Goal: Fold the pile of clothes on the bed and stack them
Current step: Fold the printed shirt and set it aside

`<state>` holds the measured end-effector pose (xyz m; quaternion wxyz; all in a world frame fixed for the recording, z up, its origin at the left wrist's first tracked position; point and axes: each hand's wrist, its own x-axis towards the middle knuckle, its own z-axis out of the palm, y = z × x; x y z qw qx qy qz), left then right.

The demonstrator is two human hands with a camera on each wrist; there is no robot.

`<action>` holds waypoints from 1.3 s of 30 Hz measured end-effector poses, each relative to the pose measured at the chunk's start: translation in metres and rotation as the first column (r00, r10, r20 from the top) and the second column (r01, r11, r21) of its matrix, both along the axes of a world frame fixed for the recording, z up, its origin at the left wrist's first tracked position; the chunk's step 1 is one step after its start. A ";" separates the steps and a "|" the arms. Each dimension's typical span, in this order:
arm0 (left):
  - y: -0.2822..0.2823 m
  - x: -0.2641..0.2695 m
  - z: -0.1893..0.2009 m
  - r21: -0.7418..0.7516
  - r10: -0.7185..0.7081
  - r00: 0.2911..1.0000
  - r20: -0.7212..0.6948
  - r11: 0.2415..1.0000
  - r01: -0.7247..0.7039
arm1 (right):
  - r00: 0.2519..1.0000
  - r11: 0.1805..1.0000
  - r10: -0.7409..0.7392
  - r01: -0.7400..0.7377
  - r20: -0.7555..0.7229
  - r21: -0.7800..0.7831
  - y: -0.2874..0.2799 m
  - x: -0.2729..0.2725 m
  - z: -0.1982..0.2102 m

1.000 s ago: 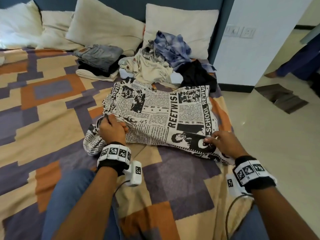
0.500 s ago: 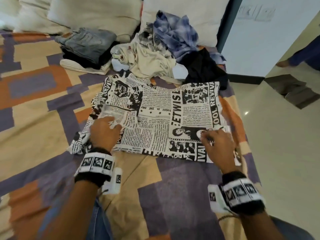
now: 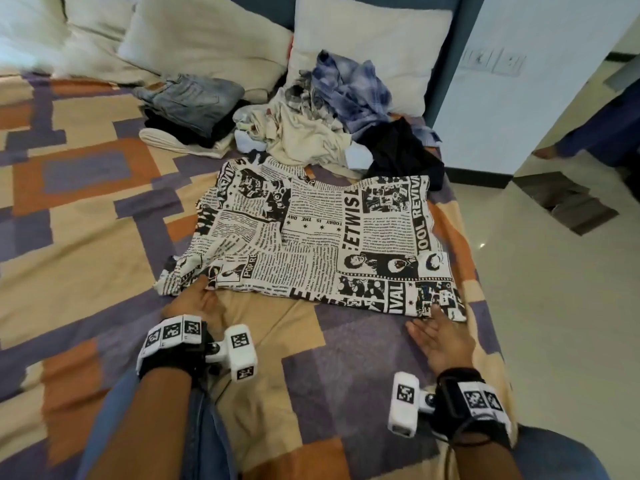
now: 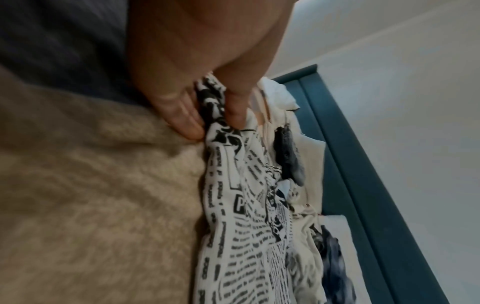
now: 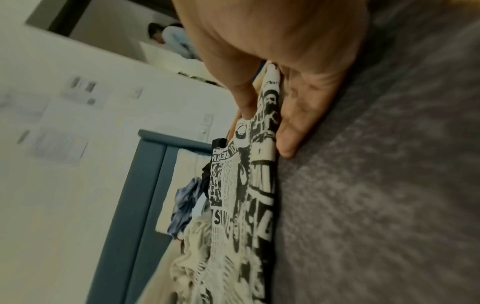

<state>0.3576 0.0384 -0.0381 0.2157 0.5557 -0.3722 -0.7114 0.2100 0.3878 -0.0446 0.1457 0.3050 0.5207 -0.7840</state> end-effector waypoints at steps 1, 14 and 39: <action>-0.004 -0.001 0.000 0.048 -0.012 0.999 -0.051 0.999 0.015 | 1.000 1.000 0.011 -0.010 0.009 -0.022 -0.002 -0.003 0.003; -0.036 -0.010 -0.001 0.180 0.246 0.957 -0.157 0.959 -0.217 | 0.986 0.976 -0.162 0.168 0.050 -0.142 -0.002 -0.027 0.009; 0.090 -0.041 0.029 -0.379 -0.300 0.801 0.518 0.759 0.530 | 0.549 0.359 0.831 -0.419 -0.082 0.834 -0.045 0.022 0.023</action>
